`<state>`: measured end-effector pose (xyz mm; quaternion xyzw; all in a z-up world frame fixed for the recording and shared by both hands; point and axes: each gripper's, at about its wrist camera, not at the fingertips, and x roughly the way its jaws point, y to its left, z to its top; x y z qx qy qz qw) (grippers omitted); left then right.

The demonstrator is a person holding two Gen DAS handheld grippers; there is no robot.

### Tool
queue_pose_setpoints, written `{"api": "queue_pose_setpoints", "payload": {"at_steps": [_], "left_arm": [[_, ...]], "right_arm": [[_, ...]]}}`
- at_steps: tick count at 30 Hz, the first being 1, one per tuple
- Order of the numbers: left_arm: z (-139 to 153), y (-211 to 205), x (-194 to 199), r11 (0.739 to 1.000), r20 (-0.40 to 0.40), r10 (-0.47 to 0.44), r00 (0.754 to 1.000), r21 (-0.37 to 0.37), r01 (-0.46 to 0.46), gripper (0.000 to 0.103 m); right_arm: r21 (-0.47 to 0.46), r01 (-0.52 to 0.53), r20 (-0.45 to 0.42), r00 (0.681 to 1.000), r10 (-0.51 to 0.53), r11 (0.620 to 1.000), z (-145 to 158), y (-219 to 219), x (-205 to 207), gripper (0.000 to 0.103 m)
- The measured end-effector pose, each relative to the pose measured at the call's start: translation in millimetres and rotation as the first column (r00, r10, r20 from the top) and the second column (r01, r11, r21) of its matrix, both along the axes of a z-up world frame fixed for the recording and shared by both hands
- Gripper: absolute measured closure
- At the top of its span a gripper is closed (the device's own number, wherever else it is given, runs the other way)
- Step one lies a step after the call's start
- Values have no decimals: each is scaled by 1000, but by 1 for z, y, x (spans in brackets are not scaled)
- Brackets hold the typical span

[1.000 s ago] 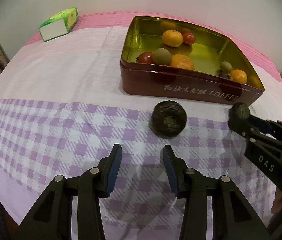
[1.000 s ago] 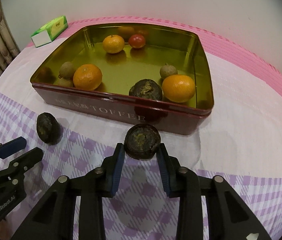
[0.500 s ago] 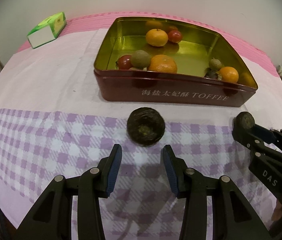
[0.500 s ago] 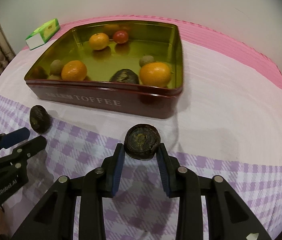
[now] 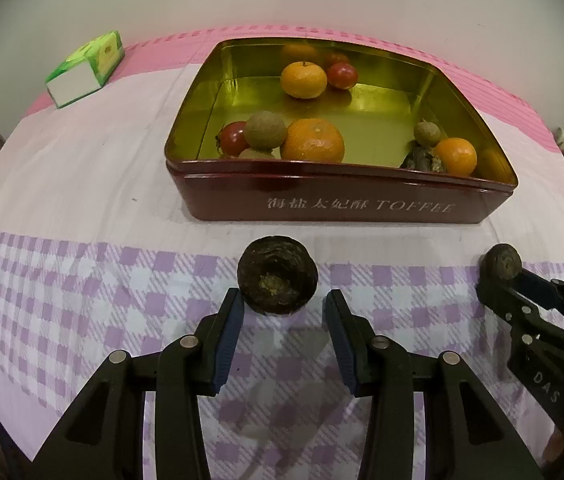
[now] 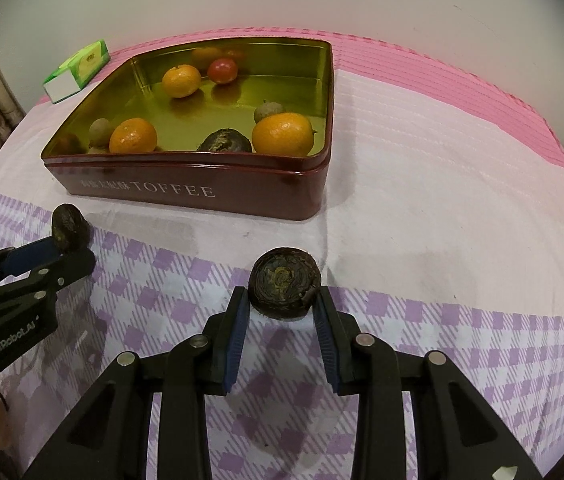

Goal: Organize fruits
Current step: 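Close the right gripper on a dark brown fruit while the left closes on another, then lift and carry both dark brown fruits with both grippers over the tin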

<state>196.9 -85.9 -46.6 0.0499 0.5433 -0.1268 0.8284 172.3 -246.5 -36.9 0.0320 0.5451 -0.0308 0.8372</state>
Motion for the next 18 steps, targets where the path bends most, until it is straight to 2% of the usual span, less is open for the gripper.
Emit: {"api": "queue_pose_setpoints", "payload": {"at_steps": [14,18], "left_arm": [[-6,-5,25,1000,11,-9,1000,21,9,59],[-6,-4,24,1000,19,-13,1000,19,12,63]], "right_arm": [[-2,1,2,1000,-1,1000,0,0,-2,72],[-1,2,3,1000,-2,1000,0,0,-2,72]]}}
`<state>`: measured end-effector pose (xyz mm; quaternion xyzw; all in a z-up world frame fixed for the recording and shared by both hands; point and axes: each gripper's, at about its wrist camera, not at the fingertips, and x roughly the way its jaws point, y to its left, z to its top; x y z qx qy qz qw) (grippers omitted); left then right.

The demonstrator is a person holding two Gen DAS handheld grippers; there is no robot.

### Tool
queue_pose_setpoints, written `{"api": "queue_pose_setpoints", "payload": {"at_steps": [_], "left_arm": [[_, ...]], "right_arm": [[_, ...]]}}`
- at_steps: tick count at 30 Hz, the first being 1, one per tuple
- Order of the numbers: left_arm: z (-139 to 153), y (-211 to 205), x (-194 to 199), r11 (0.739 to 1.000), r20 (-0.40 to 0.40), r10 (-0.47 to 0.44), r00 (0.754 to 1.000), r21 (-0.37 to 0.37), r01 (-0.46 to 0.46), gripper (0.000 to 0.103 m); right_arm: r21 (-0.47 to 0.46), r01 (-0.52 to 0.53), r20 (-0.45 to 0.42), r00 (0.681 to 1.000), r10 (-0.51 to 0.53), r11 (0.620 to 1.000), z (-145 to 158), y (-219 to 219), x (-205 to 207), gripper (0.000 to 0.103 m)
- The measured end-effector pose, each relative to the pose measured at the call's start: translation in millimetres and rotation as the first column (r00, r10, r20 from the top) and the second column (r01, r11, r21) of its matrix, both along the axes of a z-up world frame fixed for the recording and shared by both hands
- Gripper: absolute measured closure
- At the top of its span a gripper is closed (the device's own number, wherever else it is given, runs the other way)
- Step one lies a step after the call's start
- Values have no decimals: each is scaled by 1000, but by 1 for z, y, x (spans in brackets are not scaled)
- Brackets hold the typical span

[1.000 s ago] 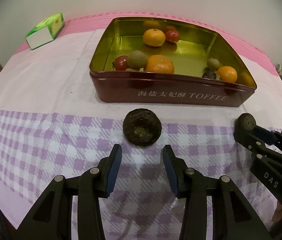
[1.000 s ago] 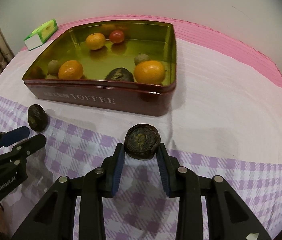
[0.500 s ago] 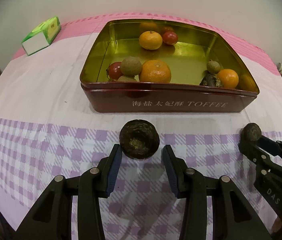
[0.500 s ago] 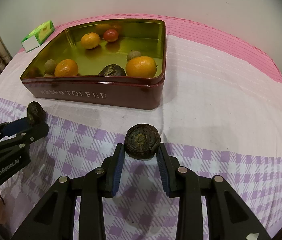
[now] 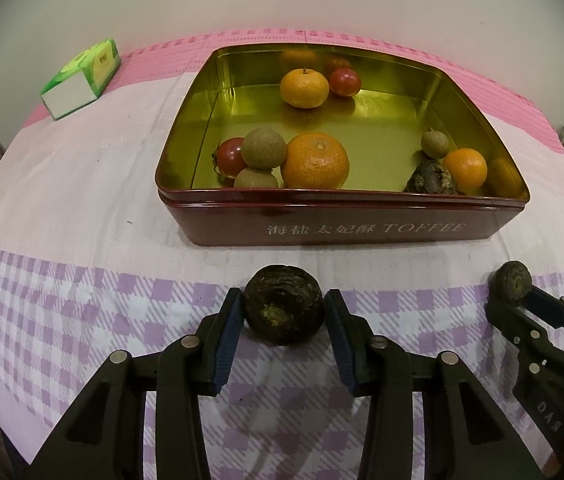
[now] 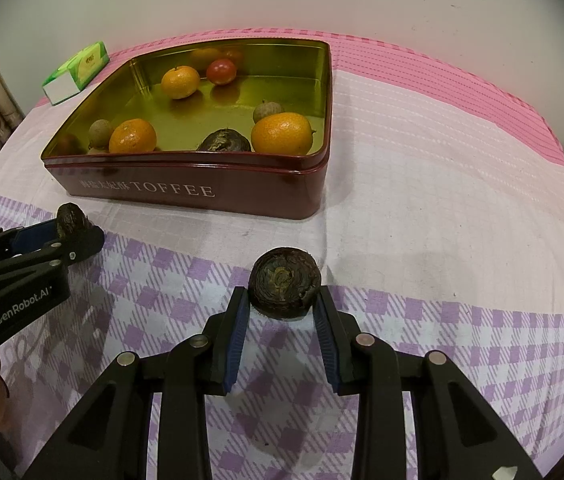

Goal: Organize fruits
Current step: 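Lift and carry both dark brown fruits with both grippers over the tin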

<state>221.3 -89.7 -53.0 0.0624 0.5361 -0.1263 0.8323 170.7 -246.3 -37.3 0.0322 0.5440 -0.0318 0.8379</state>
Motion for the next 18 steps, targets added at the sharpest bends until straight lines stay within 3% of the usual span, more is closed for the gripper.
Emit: {"api": "queue_pose_setpoints", "payload": {"at_steps": [18], "left_arm": [[4,5,-17,1000,1,9,1000,2,-9,65]], "right_arm": [[0,7,2,1000,-7,1000,0,0,0,72]]}}
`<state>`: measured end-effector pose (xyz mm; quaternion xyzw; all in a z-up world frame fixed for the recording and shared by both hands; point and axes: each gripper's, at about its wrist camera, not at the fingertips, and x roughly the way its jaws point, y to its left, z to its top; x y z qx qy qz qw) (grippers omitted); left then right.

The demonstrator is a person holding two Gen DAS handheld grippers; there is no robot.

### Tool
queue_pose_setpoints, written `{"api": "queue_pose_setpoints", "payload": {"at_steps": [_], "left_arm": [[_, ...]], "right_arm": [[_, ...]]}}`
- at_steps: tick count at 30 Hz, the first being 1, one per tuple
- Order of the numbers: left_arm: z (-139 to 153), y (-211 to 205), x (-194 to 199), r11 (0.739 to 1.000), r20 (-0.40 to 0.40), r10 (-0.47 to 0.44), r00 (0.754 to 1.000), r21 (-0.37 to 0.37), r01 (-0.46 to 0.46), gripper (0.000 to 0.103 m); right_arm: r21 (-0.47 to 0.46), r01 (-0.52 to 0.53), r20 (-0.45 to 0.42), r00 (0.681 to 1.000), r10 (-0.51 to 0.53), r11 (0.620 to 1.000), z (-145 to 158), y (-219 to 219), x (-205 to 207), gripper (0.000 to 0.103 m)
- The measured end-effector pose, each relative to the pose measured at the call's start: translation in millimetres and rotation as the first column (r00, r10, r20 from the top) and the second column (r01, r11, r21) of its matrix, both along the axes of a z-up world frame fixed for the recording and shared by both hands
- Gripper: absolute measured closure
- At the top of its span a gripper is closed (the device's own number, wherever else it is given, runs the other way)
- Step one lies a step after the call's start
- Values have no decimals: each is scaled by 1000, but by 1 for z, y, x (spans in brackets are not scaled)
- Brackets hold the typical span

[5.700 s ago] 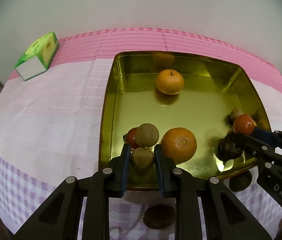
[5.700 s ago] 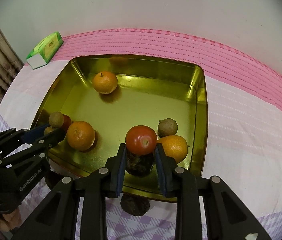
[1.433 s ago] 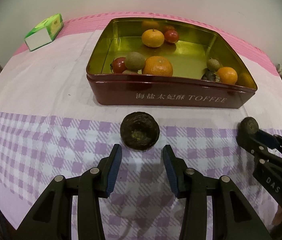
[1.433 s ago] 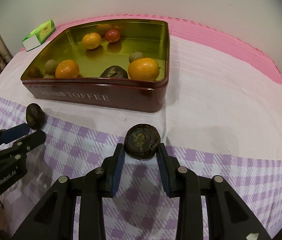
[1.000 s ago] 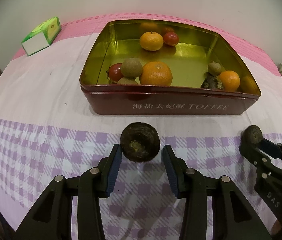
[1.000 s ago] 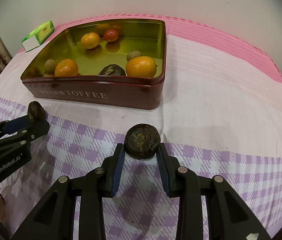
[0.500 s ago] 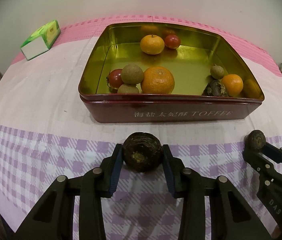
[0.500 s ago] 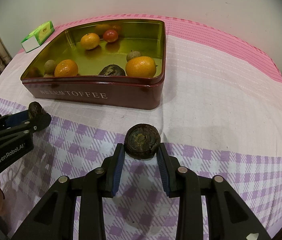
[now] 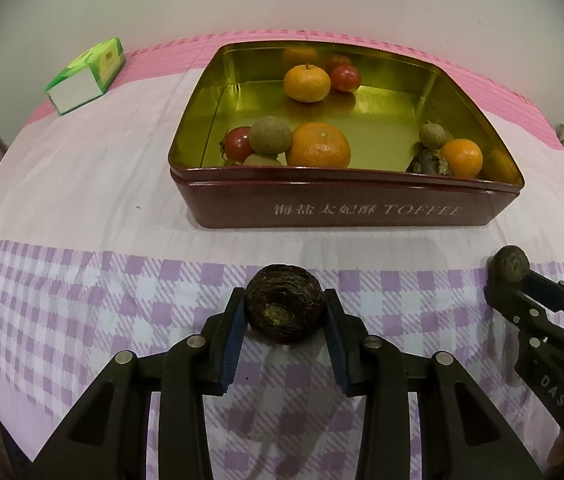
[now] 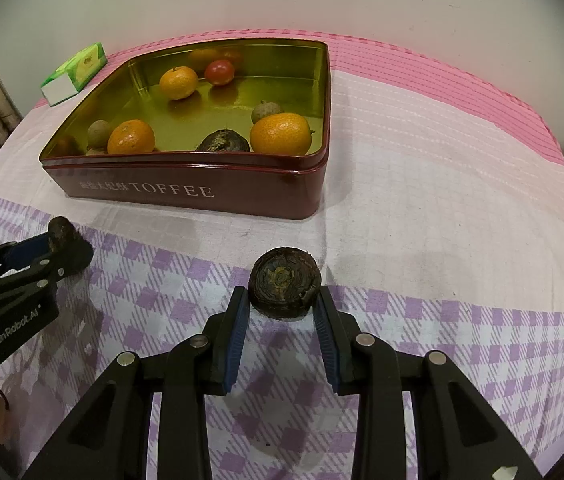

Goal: Organize fruits
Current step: 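Lift and carry both dark brown fruits with both grippers over the tin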

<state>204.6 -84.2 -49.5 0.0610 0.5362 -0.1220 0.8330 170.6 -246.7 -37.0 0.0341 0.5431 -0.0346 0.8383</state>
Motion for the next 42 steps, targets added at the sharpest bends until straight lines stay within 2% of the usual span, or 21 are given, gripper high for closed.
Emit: {"api": "queue_pose_setpoints", "payload": {"at_steps": [29,42], "left_arm": [[9,3,-17,1000,-12,25,1000,-16,-25,65],[22,8,-23,999,-6,33,999,-35,-33,65]], "right_arm": [[23,10,-16,1000,-9,1000,2,-1,-7,73],[46,14,9,1000,-14,999,17,-3,-20,73]]}}
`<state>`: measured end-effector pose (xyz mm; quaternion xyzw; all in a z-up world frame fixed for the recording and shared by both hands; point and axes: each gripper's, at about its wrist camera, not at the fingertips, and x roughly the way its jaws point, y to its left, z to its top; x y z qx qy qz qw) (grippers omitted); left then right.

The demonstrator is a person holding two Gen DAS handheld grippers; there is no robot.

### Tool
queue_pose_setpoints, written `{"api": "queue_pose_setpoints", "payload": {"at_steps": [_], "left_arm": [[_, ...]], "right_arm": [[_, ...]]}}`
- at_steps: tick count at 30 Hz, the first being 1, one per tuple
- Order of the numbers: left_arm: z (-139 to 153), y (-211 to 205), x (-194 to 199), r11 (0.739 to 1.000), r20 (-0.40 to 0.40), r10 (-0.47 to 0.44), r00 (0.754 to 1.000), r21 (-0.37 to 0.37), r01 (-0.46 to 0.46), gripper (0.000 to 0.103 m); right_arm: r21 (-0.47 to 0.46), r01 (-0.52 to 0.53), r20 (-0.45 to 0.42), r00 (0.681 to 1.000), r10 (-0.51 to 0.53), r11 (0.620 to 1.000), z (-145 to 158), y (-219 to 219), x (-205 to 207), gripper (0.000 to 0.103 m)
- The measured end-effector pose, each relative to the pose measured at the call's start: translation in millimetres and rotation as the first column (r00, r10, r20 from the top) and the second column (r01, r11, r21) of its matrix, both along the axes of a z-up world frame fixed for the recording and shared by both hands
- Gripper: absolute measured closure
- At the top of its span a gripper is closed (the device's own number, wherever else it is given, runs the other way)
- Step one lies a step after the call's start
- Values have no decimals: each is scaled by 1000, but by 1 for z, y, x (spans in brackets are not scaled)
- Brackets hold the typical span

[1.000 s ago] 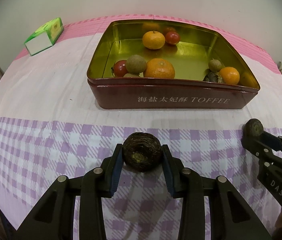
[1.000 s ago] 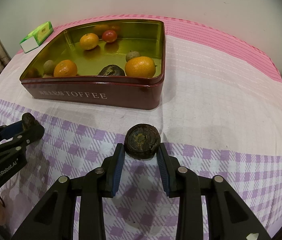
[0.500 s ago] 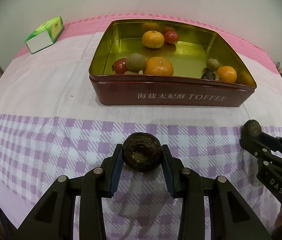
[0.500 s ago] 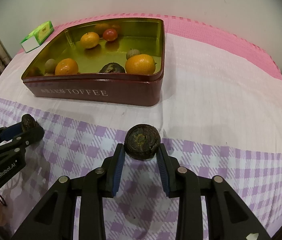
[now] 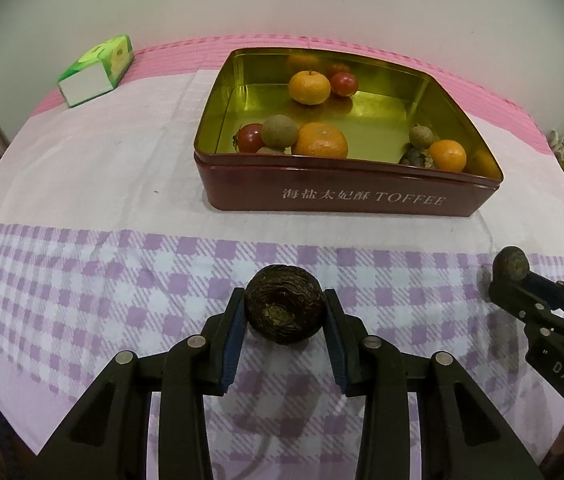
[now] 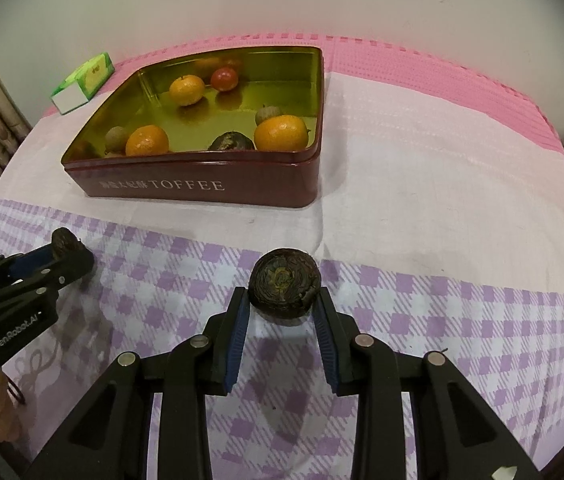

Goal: Organize fruits
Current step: 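Lift and carry both dark brown fruits with both grippers over the tin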

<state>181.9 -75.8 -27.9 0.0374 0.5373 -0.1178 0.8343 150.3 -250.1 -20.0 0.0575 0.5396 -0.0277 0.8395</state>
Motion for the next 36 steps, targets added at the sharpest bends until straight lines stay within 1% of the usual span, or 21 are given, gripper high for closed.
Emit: {"api": "queue_pose_setpoints", "payload": {"at_steps": [10,17,23,31,36], "left_arm": [[12,5,-1,1000,23,5,1000,-15,-5,65],[18,6,3,1000,36,10,999,-17,-10,65],[29,8,8,1000,58,7,998,-20,-6,65],[44,5,20,999,87,-2,996,-33,5,65],[51,2,37,999,107,-12,994,-41,16,65]], "right_arm": [[8,5,14,1000,-5,1000,9,0,-5,73],[6,-12,27,1000,11,1000,17,8,-2,73],[11,-21,42,999,21,1000,24,12,1,73],[12,-38,84,996,37,999,42,16,15,73],[6,-47,103,994,46,999,50,16,31,73]]}}
